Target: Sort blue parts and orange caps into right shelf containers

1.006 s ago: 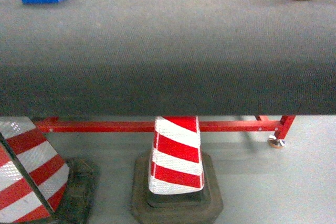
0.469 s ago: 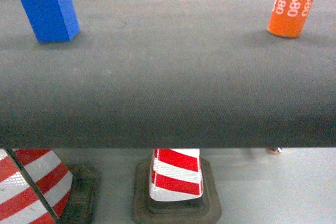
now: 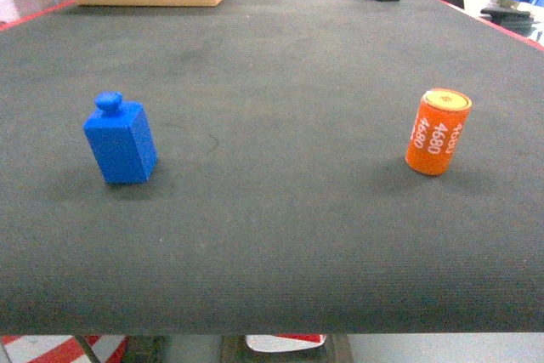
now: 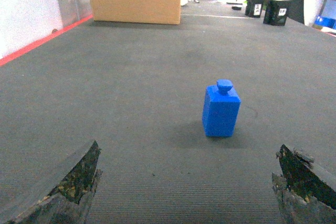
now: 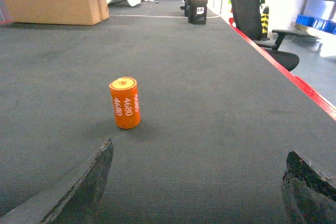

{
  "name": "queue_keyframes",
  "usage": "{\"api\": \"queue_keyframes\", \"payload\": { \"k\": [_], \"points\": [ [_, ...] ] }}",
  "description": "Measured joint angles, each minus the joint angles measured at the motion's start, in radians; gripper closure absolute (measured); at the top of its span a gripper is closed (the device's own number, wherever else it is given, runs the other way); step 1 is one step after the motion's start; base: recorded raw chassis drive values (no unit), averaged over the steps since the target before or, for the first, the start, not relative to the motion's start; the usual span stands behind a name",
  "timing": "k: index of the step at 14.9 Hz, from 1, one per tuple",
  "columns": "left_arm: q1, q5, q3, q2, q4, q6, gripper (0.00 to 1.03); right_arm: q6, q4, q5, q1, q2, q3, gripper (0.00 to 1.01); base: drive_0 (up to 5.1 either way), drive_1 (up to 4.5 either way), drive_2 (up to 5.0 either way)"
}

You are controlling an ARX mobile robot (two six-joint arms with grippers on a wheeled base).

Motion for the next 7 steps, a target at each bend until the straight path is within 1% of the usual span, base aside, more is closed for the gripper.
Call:
{"api": "queue_keyframes", "payload": {
  "k": [7],
  "points": [
    [0.000,0.000,0.000,0.000,0.001,0.000,0.05,-0.001,-0.001,0.000,0.000,0.000,0.000,0.03,0.0,0.00,0.0]
  ]
}}
